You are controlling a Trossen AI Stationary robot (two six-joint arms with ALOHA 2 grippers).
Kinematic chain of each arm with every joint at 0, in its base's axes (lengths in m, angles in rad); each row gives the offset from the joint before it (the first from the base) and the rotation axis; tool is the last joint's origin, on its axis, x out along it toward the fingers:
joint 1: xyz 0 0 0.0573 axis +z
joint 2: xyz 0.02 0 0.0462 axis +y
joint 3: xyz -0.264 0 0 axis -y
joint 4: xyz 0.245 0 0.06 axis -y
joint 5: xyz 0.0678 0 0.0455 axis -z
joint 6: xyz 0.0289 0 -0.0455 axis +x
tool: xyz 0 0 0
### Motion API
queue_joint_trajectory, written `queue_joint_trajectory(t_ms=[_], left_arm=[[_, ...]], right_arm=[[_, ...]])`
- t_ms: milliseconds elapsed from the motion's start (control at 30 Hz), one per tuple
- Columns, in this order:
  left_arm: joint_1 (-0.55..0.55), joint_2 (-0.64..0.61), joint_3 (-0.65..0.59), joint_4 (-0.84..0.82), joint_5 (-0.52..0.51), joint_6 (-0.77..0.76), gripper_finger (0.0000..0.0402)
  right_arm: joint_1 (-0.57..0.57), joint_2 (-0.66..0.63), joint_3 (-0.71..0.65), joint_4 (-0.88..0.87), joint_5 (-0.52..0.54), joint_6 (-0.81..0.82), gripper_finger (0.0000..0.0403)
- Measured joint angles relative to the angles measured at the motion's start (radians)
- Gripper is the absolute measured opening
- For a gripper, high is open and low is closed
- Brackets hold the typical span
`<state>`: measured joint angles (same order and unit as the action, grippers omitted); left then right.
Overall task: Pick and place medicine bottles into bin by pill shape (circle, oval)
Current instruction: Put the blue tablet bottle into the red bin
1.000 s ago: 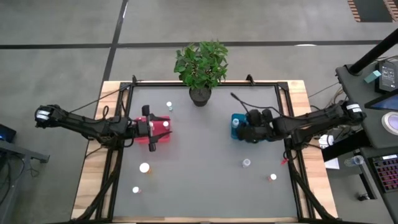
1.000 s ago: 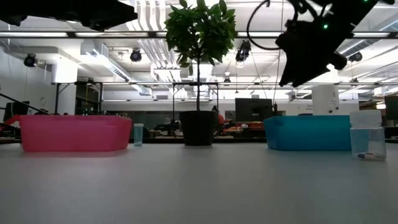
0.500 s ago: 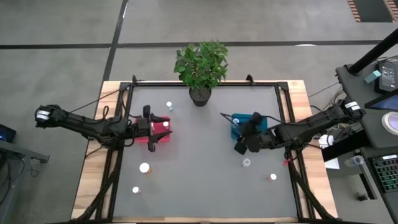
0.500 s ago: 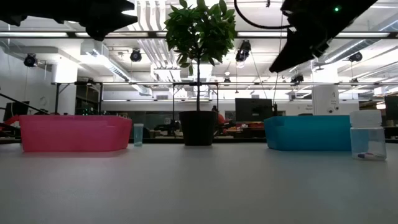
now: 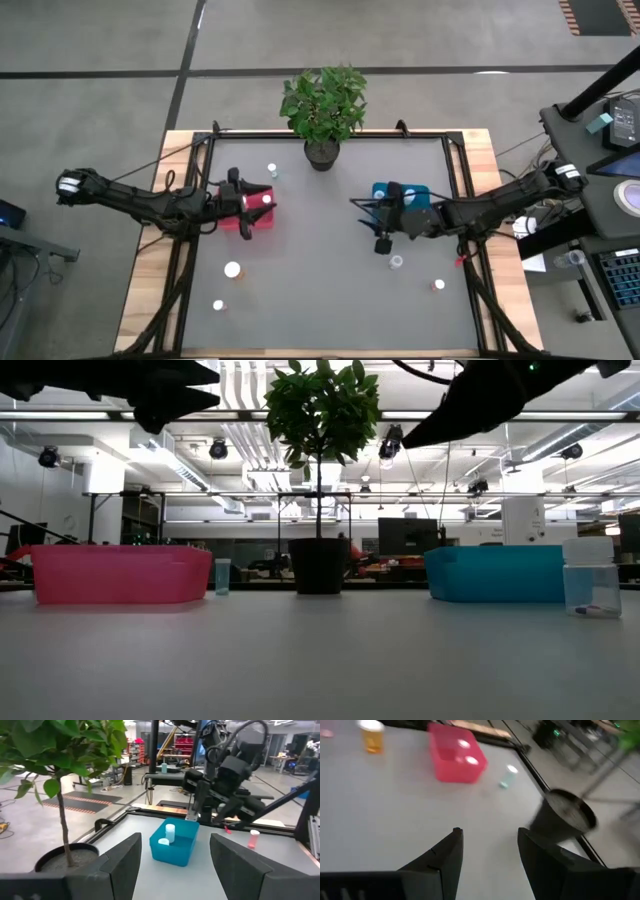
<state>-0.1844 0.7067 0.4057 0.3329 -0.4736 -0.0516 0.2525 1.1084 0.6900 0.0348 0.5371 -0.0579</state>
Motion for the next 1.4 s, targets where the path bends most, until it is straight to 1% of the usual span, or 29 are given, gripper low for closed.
queue_joint_trajectory(t_ms=[100, 233, 333, 433, 500, 600, 667, 800, 967, 1067, 1200, 1400], left_arm=[[0.0, 0.0, 0.0, 0.002, -0.023, -0.021, 0.0217], [0.001, 0.0, 0.0, 0.006, -0.083, -0.023, 0.0217], [0.001, 0.0, 0.0, 0.008, -0.155, -0.028, 0.0217], [0.001, 0.0, 0.0, 0.008, -0.243, -0.076, 0.0217], [0.001, 0.0, 0.0, 0.008, -0.27, -0.108, 0.0217], [0.001, 0.017, 0.0, 0.01, -0.27, -0.15, 0.0217], [0.001, 0.039, 0.001, 0.008, -0.27, -0.153, 0.0217], [0.01, 0.096, 0.019, 0.007, -0.27, -0.154, 0.0217], [0.054, 0.165, 0.05, 0.0, -0.27, -0.159, 0.0217], [0.096, 0.204, 0.057, -0.009, -0.265, -0.209, 0.0217], [0.169, 0.251, 0.057, -0.033, -0.182, -0.289, 0.0217], [0.297, 0.316, 0.07, -0.122, -0.099, -0.444, 0.0217]], right_arm=[[-0.018, 0.0, -0.008, 0.031, -0.046, -0.038, 0.0178], [-0.023, 0.0, -0.008, 0.02, -0.048, -0.09, 0.0178], [-0.024, 0.0, -0.008, 0.026, -0.048, -0.142, 0.0178], [-0.03, 0.0, -0.006, 0.035, -0.048, -0.17, 0.0178], [-0.031, 0.0, 0.002, 0.038, -0.047, -0.17, 0.0178], [-0.03, 0.0, 0.01, 0.062, -0.049, -0.143, 0.0178], [-0.024, 0.0, 0.011, 0.06, -0.068, -0.131, 0.0178], [-0.024, -0.005, 0.015, 0.059, -0.075, -0.152, 0.0178], [-0.024, -0.051, 0.017, 0.052, -0.074, -0.163, 0.0178], [-0.024, -0.091, 0.007, 0.017, -0.075, -0.154, 0.0178], [-0.024, -0.14, -0.012, -0.06, -0.076, -0.115, 0.0178], [-0.024, -0.216, -0.056, -0.074, -0.076, -0.1, 0.0178]])
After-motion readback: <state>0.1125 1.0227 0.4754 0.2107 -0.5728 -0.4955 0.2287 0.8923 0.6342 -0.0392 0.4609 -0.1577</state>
